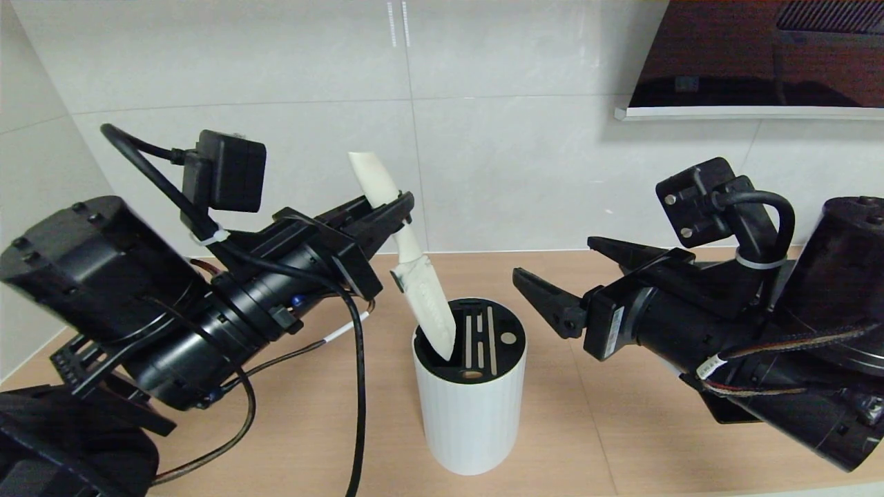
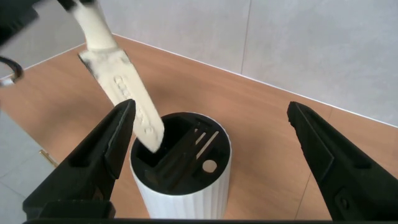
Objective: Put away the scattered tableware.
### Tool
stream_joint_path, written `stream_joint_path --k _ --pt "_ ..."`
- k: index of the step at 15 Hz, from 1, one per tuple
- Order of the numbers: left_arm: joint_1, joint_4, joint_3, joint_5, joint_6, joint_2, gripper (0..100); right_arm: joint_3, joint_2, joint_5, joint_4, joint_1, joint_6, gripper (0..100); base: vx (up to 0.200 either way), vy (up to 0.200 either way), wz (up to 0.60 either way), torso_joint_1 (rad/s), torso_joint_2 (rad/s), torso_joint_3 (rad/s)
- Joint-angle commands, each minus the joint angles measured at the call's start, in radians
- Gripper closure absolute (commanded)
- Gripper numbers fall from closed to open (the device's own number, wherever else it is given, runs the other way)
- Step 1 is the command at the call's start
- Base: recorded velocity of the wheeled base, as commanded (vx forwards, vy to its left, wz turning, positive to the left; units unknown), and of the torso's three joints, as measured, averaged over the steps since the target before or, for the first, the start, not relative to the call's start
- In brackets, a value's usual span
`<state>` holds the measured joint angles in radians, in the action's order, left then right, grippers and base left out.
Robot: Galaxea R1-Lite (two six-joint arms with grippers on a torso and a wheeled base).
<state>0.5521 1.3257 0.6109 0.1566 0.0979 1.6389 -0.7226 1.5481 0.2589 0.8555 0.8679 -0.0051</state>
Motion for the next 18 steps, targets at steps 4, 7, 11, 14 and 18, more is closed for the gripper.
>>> stream_joint_path --k 4,7,11,14,18 --pt "0.017 0.001 -0.02 0.0 0.003 0.062 100 0.0 0.004 0.0 0.0 0.0 -0.001 0 0.0 0.0 0.0 0.0 0.0 0.0" --pt "0.034 0.056 -0.031 0.0 0.01 0.131 100 0.0 0.009 0.0 0.0 0.0 -0.001 0 0.0 0.0 0.0 0.0 0.0 0.0" --pt "0.049 0.179 -0.036 -0.008 0.002 0.24 100 0.0 0.012 0.0 0.0 0.0 -0.001 0 0.0 0.0 0.0 0.0 0.0 0.0" --pt "0.072 0.202 -0.045 -0.04 -0.003 0.274 100 0.002 0.012 0.0 0.0 0.0 -0.001 0 0.0 0.0 0.0 0.0 0.0 0.0" --pt "0.077 0.199 -0.051 -0.046 -0.003 0.297 100 0.002 0.014 0.0 0.0 0.0 -0.001 0 0.0 0.0 0.0 0.0 0.0 0.0"
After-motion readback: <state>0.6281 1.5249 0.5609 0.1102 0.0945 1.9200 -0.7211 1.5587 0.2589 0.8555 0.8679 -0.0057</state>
